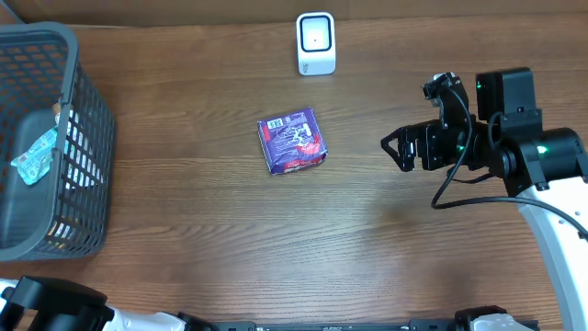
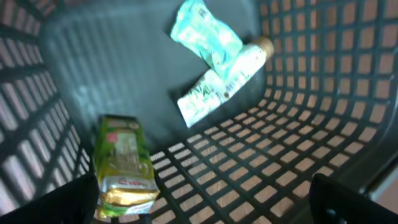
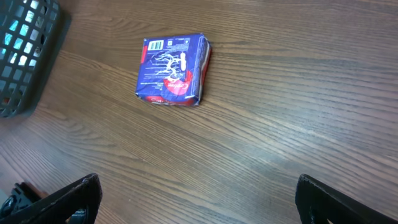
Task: Scan the item barcode
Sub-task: 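Reach the left gripper into the basket and grasp the green juice pack, then place the green juice pack on the table left of the box, then reach into the basket and grasp the white tube with the left gripper, then place the white tube on the table beside the juice pack, then reach into the basket and grasp the mint-green packet with the left gripper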
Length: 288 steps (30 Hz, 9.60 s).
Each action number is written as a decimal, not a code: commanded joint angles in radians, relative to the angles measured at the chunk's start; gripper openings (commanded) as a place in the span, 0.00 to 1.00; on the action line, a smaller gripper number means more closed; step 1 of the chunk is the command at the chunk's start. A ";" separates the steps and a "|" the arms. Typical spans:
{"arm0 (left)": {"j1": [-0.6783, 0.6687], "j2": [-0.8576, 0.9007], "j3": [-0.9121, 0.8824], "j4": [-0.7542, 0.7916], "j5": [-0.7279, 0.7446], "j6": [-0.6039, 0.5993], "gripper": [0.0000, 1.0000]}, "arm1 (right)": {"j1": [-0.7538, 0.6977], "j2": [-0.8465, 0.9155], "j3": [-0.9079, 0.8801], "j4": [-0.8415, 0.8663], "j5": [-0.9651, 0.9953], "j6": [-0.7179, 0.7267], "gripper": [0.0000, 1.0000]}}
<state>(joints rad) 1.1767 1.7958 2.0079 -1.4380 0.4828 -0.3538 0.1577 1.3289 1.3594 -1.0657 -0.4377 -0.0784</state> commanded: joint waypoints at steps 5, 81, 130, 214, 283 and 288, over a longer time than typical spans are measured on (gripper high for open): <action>-0.130 0.100 -0.026 0.003 -0.230 0.031 1.00 | 0.004 -0.004 0.027 0.005 -0.001 -0.001 1.00; -0.442 0.110 0.879 -0.251 -0.297 0.071 0.04 | 0.004 -0.004 0.027 0.014 -0.001 -0.001 1.00; -0.721 0.054 0.578 -0.154 -0.632 -0.028 0.99 | 0.004 -0.004 0.027 0.008 -0.001 -0.001 1.00; -1.170 0.131 0.314 -0.242 -0.535 0.201 0.05 | 0.004 0.011 0.027 0.012 -0.012 -0.001 1.00; -0.464 0.389 -0.207 0.564 -0.624 0.594 0.99 | 0.004 0.034 0.000 0.020 -0.008 -0.001 1.00; -0.454 0.479 -0.207 0.581 -0.623 0.594 0.98 | 0.004 0.042 0.000 0.019 -0.009 -0.001 1.00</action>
<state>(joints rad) 0.7105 2.2265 1.8076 -0.8639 -0.1337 0.2184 0.1577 1.3621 1.3613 -1.0473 -0.4412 -0.0780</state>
